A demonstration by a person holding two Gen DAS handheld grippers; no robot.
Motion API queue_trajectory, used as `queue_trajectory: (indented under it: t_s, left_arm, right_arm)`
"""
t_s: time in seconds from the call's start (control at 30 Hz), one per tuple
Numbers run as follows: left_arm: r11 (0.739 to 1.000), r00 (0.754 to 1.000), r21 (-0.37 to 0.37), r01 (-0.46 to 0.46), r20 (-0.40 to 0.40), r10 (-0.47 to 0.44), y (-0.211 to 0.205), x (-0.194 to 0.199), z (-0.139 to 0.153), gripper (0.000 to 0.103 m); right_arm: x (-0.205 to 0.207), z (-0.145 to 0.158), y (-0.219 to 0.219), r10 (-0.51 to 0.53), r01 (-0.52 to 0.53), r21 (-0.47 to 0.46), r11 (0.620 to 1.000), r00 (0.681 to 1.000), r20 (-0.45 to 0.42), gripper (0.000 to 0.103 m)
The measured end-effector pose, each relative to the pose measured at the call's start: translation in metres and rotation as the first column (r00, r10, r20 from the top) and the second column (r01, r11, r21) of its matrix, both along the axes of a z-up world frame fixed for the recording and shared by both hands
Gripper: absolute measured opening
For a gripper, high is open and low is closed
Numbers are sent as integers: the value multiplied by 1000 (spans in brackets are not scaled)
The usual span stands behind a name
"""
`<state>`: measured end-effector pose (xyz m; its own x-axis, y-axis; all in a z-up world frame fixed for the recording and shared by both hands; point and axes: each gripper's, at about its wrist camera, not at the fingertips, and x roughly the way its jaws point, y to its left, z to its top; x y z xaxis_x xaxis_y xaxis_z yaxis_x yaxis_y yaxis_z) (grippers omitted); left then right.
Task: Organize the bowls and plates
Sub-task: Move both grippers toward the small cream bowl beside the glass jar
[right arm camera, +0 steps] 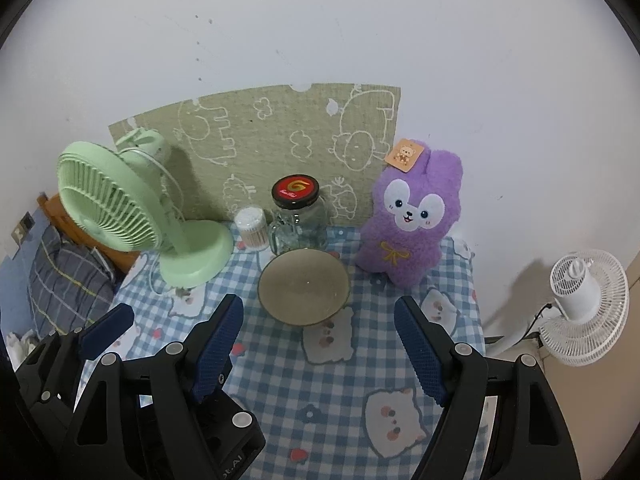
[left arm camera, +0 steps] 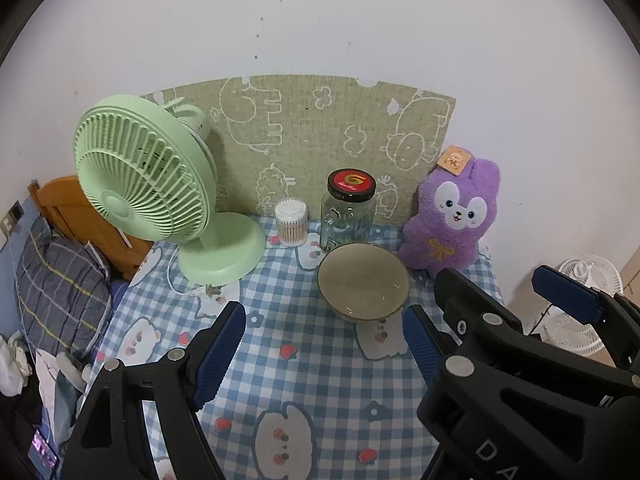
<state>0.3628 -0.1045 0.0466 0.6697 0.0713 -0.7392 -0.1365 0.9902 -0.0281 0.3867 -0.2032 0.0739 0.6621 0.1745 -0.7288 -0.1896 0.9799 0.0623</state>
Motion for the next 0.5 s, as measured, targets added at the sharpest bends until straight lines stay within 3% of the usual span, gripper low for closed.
queue_trajectory:
  t_s: [0.5]
  left_arm:
    - [1000,998,15,12,-54,-11,2,59,-48,82]
  right_arm:
    - [58,-53,2,-18,17,-13,1000,999,-51,81]
